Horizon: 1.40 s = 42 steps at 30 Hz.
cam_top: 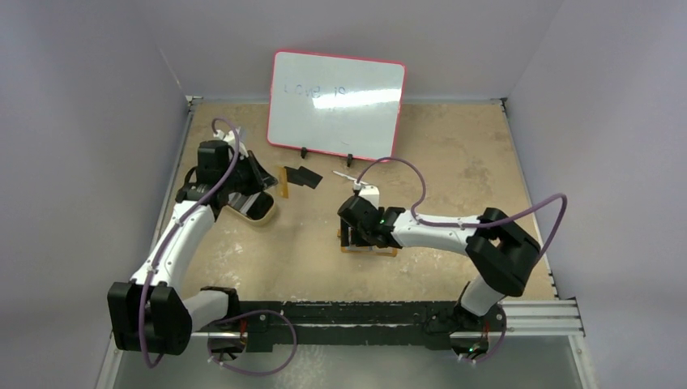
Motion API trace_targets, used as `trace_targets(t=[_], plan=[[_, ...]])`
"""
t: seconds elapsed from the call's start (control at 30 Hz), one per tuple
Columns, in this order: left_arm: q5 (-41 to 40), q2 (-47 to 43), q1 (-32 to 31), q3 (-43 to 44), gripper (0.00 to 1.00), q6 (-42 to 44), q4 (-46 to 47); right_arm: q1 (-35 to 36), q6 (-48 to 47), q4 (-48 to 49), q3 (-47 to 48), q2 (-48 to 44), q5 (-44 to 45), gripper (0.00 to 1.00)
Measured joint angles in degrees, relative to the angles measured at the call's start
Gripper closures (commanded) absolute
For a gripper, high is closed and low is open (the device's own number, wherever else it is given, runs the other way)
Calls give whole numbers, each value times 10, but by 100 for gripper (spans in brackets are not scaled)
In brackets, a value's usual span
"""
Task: Put the credit cards into the card holder
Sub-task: Turn over the card slot in the card holder.
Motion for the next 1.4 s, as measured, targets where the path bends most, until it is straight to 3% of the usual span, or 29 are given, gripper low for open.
trace_targets(t=[0.17,0.43,0.93,1.4], plan=[[19,0,0,-12,100,-4,13,16,8,-33,26,37,30,29],[27,0,0,-12,100,-3,16,23,16,-53,47,57,58,46],[27,0,0,-12,100,-3,16,33,26,-69,55,61,73,29],[25,0,0,-12,100,1,10,48,37,-107,90,94,105,39]])
